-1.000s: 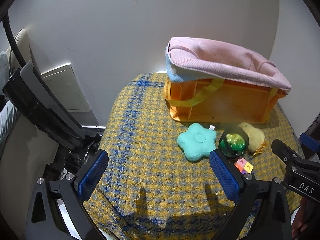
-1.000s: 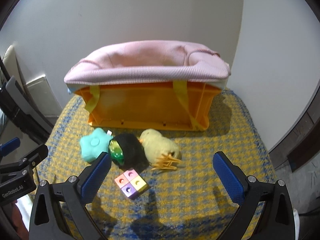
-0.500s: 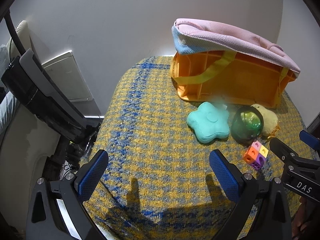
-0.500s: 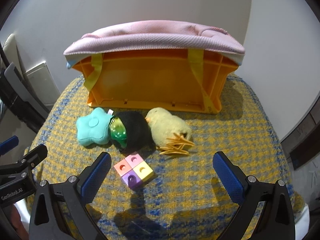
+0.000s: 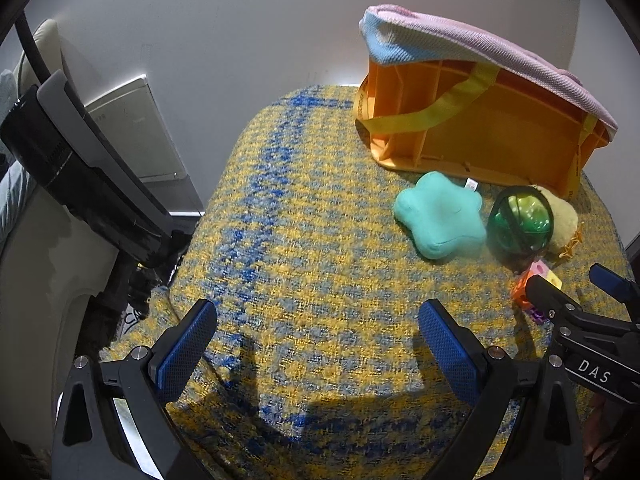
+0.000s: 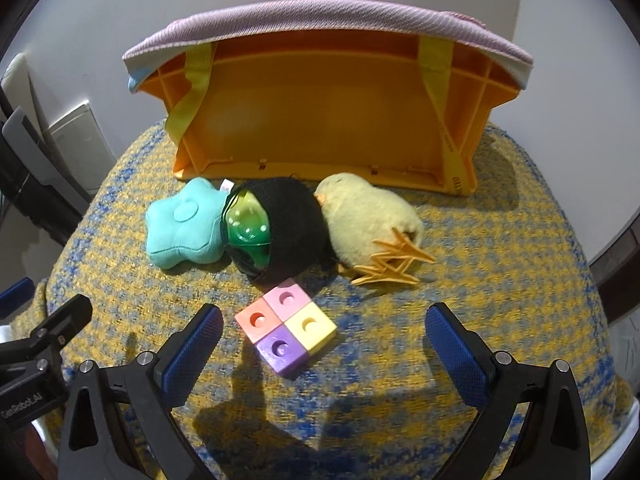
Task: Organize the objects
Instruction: 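Grasp the four-colour block cube with the right tool while the left tool grasps the green-black ball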
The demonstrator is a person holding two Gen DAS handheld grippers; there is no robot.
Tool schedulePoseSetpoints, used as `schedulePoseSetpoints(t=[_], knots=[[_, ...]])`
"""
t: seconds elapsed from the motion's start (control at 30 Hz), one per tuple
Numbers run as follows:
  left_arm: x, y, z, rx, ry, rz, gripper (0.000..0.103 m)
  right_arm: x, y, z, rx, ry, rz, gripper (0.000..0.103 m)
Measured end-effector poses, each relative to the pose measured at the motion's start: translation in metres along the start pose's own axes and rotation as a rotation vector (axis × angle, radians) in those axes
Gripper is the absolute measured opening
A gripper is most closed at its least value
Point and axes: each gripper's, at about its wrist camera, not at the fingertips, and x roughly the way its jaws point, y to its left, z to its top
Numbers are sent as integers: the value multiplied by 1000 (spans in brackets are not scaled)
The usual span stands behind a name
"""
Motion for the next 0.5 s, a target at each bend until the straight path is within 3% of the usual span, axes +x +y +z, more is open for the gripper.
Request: schedulePoseSetpoints(t=[0.27, 0.5], knots=[[6, 3, -3, -12, 17, 3, 103, 13, 8, -2, -5, 32, 8, 91], [9, 3, -4, -11, 28, 7, 103, 21, 8, -8, -1, 65, 23, 67]])
